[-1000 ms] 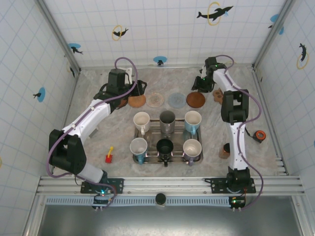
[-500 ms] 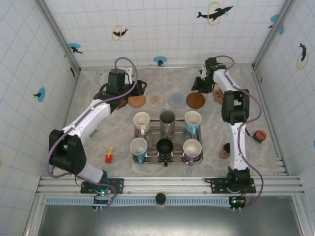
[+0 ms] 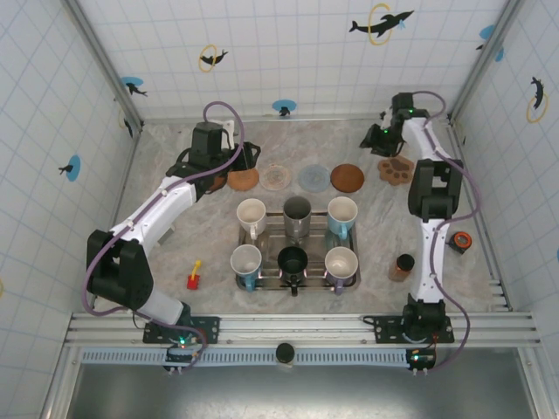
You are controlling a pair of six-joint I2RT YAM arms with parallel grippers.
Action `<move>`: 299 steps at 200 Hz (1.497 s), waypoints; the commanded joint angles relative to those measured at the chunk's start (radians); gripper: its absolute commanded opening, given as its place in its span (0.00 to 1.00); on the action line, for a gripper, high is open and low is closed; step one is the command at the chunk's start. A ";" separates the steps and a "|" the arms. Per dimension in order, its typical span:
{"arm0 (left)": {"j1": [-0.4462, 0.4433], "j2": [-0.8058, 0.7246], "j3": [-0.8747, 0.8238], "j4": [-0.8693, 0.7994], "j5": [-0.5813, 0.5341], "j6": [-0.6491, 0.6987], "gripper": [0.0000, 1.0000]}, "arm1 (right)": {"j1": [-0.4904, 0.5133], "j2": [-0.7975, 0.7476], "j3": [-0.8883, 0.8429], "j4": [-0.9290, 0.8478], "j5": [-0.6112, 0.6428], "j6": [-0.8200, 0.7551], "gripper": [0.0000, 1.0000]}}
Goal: Place the cup by the coaster
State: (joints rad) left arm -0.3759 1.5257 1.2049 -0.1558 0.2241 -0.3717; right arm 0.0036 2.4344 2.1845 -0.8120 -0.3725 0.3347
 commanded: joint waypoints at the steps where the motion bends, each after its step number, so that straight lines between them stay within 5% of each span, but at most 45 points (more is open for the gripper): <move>1: 0.005 -0.008 0.011 -0.001 0.009 -0.016 0.61 | -0.040 -0.066 0.002 -0.022 0.064 -0.016 0.48; 76: 0.004 0.025 0.013 -0.015 -0.006 -0.030 0.60 | -0.105 0.094 0.203 -0.117 0.206 -0.080 0.47; 155: -0.035 0.110 0.113 -0.042 -0.014 -0.030 0.60 | -0.126 0.208 0.280 -0.044 0.188 -0.028 0.47; 299: -0.052 0.146 0.134 -0.044 0.012 -0.027 0.59 | -0.133 0.128 0.037 -0.139 0.196 -0.132 0.47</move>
State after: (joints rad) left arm -0.4229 1.6653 1.3178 -0.1944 0.2207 -0.3943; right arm -0.1246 2.5778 2.3104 -0.8566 -0.1818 0.2230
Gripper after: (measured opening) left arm 0.596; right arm 0.470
